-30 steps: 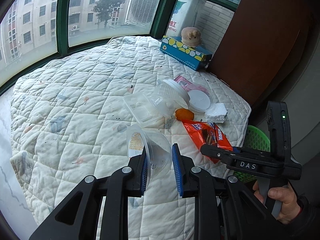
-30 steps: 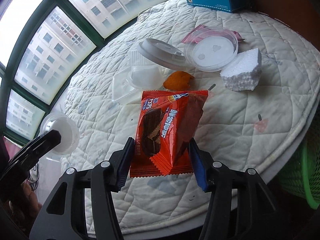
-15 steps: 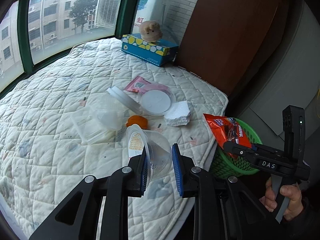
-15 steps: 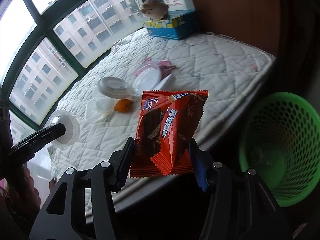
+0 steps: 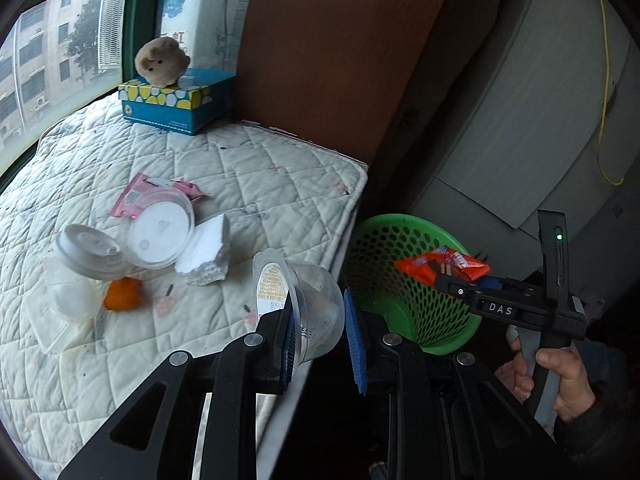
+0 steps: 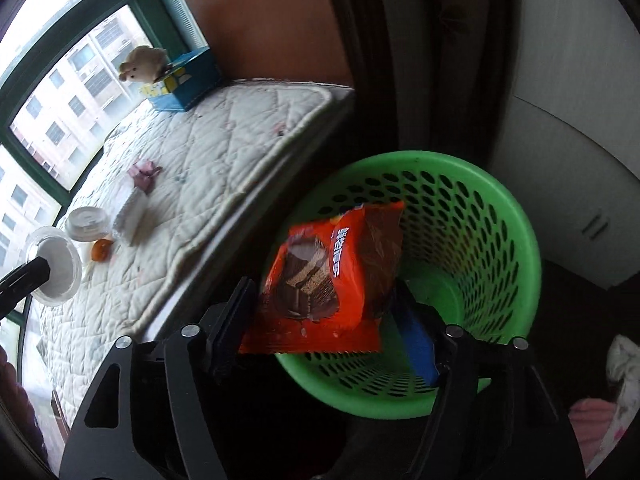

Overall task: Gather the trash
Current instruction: 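Carry the Ovaltine packet into the green basket and open the right gripper, then lower the yogurt cup into the green basket and open the left gripper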

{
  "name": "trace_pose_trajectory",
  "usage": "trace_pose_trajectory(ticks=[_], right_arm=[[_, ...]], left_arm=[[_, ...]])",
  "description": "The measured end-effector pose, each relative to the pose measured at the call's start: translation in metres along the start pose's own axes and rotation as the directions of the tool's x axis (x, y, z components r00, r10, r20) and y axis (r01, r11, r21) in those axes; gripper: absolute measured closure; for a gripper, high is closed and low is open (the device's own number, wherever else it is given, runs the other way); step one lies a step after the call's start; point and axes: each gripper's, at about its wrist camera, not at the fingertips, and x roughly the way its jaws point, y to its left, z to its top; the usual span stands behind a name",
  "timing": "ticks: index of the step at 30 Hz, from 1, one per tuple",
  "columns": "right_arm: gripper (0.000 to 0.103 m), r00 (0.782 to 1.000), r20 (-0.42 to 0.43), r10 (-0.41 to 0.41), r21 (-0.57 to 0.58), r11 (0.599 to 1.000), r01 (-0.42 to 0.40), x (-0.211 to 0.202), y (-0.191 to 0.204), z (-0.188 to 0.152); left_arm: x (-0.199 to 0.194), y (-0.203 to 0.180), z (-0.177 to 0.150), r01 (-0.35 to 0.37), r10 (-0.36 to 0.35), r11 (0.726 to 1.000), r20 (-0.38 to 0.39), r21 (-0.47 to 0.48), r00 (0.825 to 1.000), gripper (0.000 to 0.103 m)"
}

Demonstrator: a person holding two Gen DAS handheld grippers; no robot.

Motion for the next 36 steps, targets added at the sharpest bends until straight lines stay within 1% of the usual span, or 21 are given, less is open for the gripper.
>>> trace_pose_trajectory(ticks=[1,3,10,14,18,23,25,26,27,28,32,36], right_arm=[[0.024,1.0,0.002,-0.008,0.014,1.0,0.008,0.0,-0.007,0.0],[0.022,1.0,0.007,-0.028,0.037,0.999,0.028,-0.002,-0.018,0.0],[0.02,0.998,0.058,-0.04,0.095,0.995,0.034,-0.024,-0.047,-0.004],[0.018,0.994,0.101,-0.037,0.114,0.993,0.025,-0.043,-0.06,-0.007],[0.018,0.989,0.14,-0.051,0.12,0.992,0.035,-0.061,-0.067,-0.009],[0.017,0.985,0.166,-0.052,0.147,0.989,0.027,-0.074,-0.077,-0.014],[0.017,0.984,0.171,-0.052,0.159,0.987,0.025,-0.078,-0.082,-0.016],[0.017,0.983,0.174,-0.054,0.162,0.986,0.025,-0.08,-0.083,-0.016],[0.017,0.983,0.175,-0.056,0.166,0.986,0.027,-0.081,-0.084,-0.016],[0.017,0.983,0.176,-0.058,0.17,0.985,0.028,-0.081,-0.086,-0.017],[0.017,0.982,0.178,-0.055,0.189,0.982,0.021,-0.083,-0.09,-0.019],[0.017,0.982,0.181,-0.046,0.174,0.985,0.014,-0.084,-0.086,-0.019]], left_arm=[[0.003,-0.005,0.002,0.01,-0.01,1.0,-0.004,0.007,1.0,0.081],[0.012,-0.016,0.008,0.024,-0.024,0.999,-0.01,0.029,1.0,0.081],[0.044,-0.052,0.021,0.073,-0.068,0.993,-0.056,0.088,0.996,0.081],[0.066,-0.07,0.023,0.114,-0.106,0.989,-0.091,0.096,0.99,0.081],[0.089,-0.089,0.023,0.142,-0.127,0.982,-0.125,0.121,0.984,0.081],[0.115,-0.109,0.021,0.181,-0.157,0.973,-0.167,0.141,0.973,0.081],[0.123,-0.116,0.019,0.197,-0.17,0.97,-0.184,0.144,0.968,0.077],[0.126,-0.119,0.018,0.199,-0.17,0.969,-0.189,0.145,0.967,0.07],[0.128,-0.12,0.018,0.201,-0.172,0.969,-0.19,0.144,0.967,0.057],[0.13,-0.122,0.018,0.199,-0.171,0.97,-0.187,0.143,0.967,0.055],[0.132,-0.127,0.016,0.206,-0.176,0.968,-0.193,0.145,0.965,0.055],[0.121,-0.121,0.014,0.185,-0.159,0.972,-0.171,0.147,0.972,0.055]])
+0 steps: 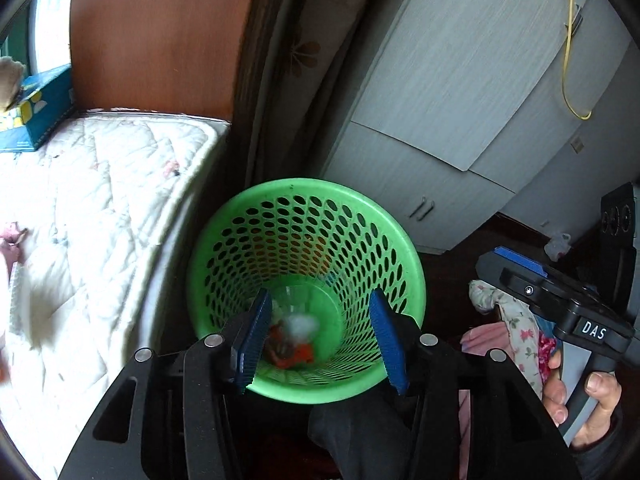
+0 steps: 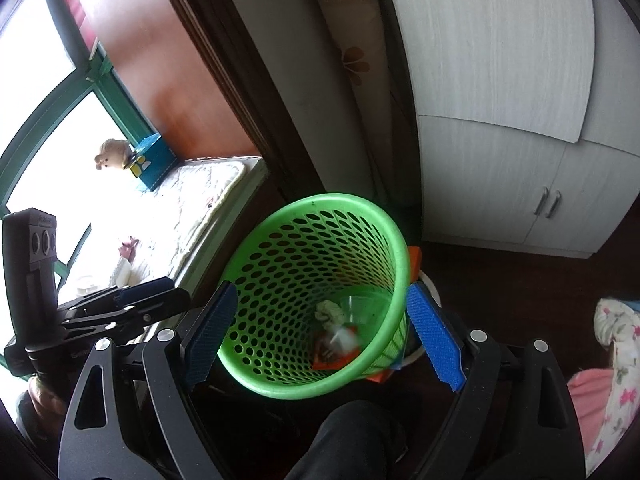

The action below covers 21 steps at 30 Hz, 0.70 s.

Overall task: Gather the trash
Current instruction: 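Lower the yogurt cup into the green basket and open the left gripper, then grasp the white-lidded plastic cup with the left gripper while the right gripper returns to the mattress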

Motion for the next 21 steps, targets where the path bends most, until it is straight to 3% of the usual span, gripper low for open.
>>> trace_pose_trajectory(ticks=[12,17,21], right_arm=[[0.013,0.995,-0.03,0.09,-0.124,0.988,-0.093,0.016,0.064,0.0],[0.013,0.989,-0.063,0.133,-0.175,0.974,-0.142,0.028,0.1,-0.001],[0.013,0.982,-0.09,0.166,-0.208,0.961,-0.182,0.037,0.127,-0.002]], left_arm=[[-0.078,0.066,-0.03,-0.158,0.17,0.98,0.089,-0.123,0.981,0.055],[-0.116,0.106,-0.045,-0.231,0.261,0.95,0.125,-0.211,0.957,0.055],[-0.144,0.142,-0.055,-0.289,0.341,0.909,0.14,-0.3,0.929,0.054]])
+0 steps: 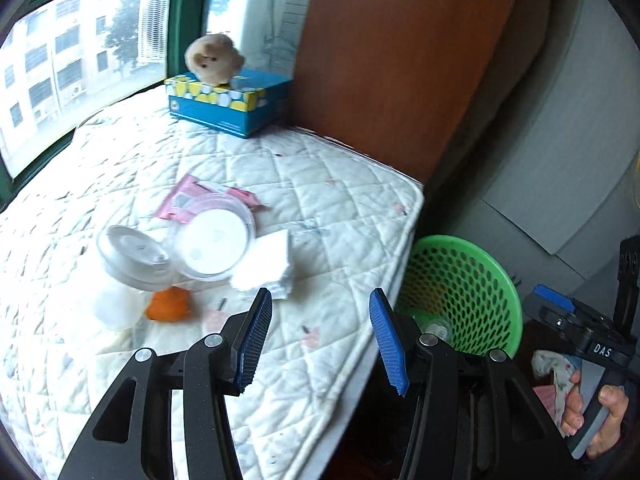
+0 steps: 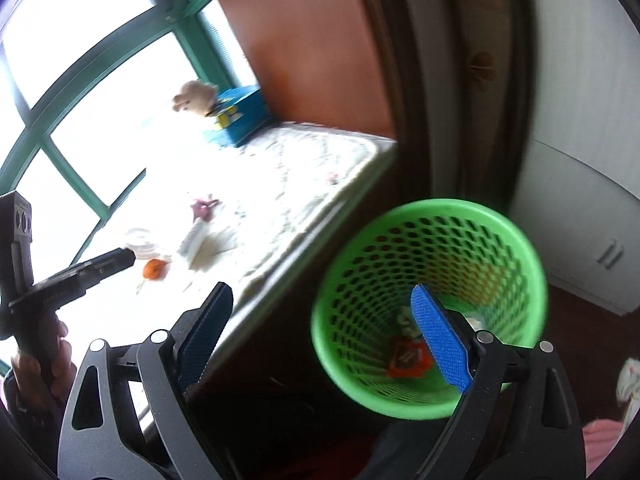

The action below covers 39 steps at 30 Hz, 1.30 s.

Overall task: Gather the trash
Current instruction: 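Grasp the white-lidded plastic cup with the left gripper while the right gripper returns to the mattress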

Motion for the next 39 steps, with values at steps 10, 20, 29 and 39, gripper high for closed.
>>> trace_pose_trajectory(ticks=[10,20,29,39], right_arm=[[0.013,0.997,-0.045,0.067,-0.074,0.995,-0.071,0.031,0.057,0.01],[0.013,0.993,-0.088,0.082,-0.121,0.988,-0.092,0.054,0.089,0.017],[0.013,0.989,-0.127,0.08,-0.131,0.987,-0.096,0.075,0.103,0.022],[0.013,0.979,-0.178,0.098,-0.153,0.98,-0.125,0.104,0.124,0.023]], left_arm=[[-0.016,0.105,0.021,-0.147,0.153,0.976,0.03,-0.158,0.988,0.039],[0.012,0.13,0.031,-0.139,0.141,0.987,-0.032,0.076,0.989,0.014],[0.043,0.132,0.035,-0.094,0.122,0.967,-0.105,0.237,0.987,0.009],[0.068,0.136,0.039,-0.106,0.165,0.938,-0.158,0.329,0.974,0.009]])
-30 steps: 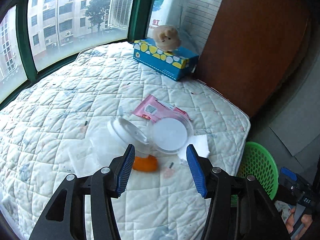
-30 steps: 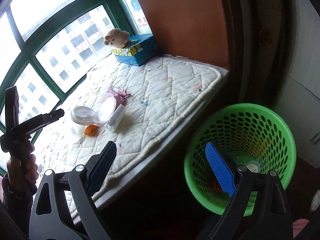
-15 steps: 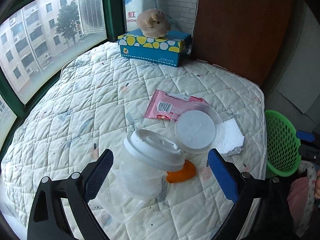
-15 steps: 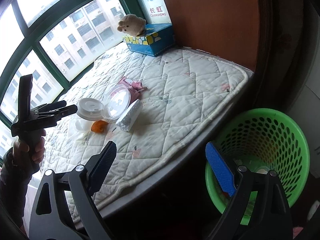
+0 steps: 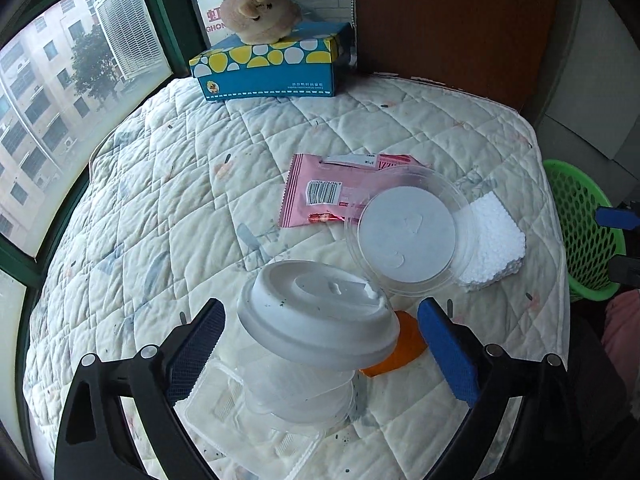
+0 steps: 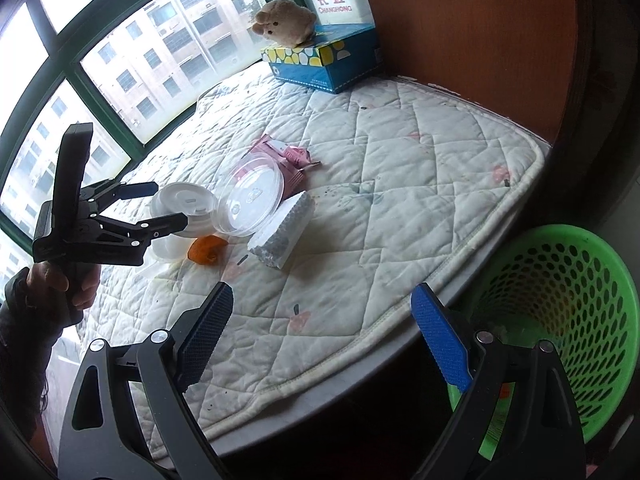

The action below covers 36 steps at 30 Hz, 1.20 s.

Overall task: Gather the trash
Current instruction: 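Grasp the white-lidded plastic cup with the left gripper while the right gripper returns to the mattress, then grasp the white foam block with the right gripper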

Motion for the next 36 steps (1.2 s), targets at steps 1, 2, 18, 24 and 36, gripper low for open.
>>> trace_pose_trajectory(ticks=[1,2,18,24,36], right_arm=[[0.013,1.0,-0.004,0.002,-0.002,1.0,-0.002,0.003,0.001,0.001],[0.013,1.0,-0.009,0.005,-0.005,1.0,-0.005,0.005,0.003,0.002],[0.013,0.999,-0.042,0.034,-0.034,0.999,-0.036,0.035,0.018,0.015],[0.013,0.998,-0.058,0.031,-0.052,0.998,-0.034,0.052,0.026,0.02],[0.04,0.994,-0.096,0.055,0.058,0.997,-0.05,0.099,0.025,0.032]], left_arm=[[0.002,0.0,0.001,0.001,-0.001,1.0,-0.004,0.007,1.0,0.009],[0.003,-0.001,0.001,0.001,-0.001,1.0,-0.006,0.013,1.0,0.009],[0.0,0.003,-0.003,0.004,-0.004,1.0,0.029,0.007,1.0,0.025],[-0.022,0.018,-0.001,0.026,-0.02,0.997,0.091,-0.07,0.996,0.025],[-0.057,0.028,-0.007,0.05,-0.028,0.991,0.171,-0.128,0.985,0.025]])
